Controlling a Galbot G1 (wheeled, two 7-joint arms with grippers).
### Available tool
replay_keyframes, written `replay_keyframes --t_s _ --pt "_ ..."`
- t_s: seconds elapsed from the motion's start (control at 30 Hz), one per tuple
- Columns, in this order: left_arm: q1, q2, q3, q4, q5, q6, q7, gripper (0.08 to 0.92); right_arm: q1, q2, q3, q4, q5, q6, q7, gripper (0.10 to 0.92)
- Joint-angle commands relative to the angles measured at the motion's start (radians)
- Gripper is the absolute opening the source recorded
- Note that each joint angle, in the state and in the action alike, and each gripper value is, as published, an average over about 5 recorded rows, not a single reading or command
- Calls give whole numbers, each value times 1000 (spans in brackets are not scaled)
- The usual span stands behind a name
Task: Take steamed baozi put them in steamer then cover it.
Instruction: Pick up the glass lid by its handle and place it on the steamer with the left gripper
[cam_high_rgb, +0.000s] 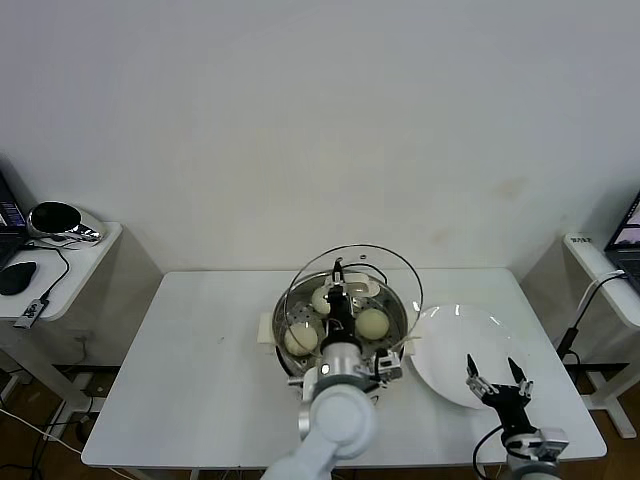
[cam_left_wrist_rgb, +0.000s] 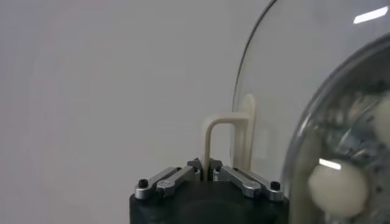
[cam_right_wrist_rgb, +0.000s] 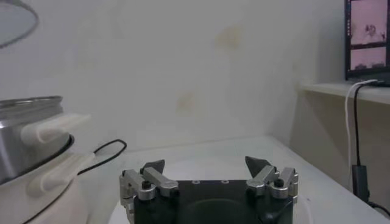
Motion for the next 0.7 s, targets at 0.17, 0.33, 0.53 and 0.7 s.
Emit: replay_keyframes --t_s 0.17,0.33,0.53,0.7 --pt "5 -17 10 70 159 45 88 138 13 -2 -4 -10 -5 -4 0 823" --pt "23 -17 6 58 171 45 115 138 16 -1 -5 -17 -8 -2 0 823" --pt "34 -17 3 67 171 46 122 138 16 3 -7 -14 -11 -1 0 823" --pt "40 -16 -11 77 180 45 120 138 14 7 -10 -13 -14 0 0 823"
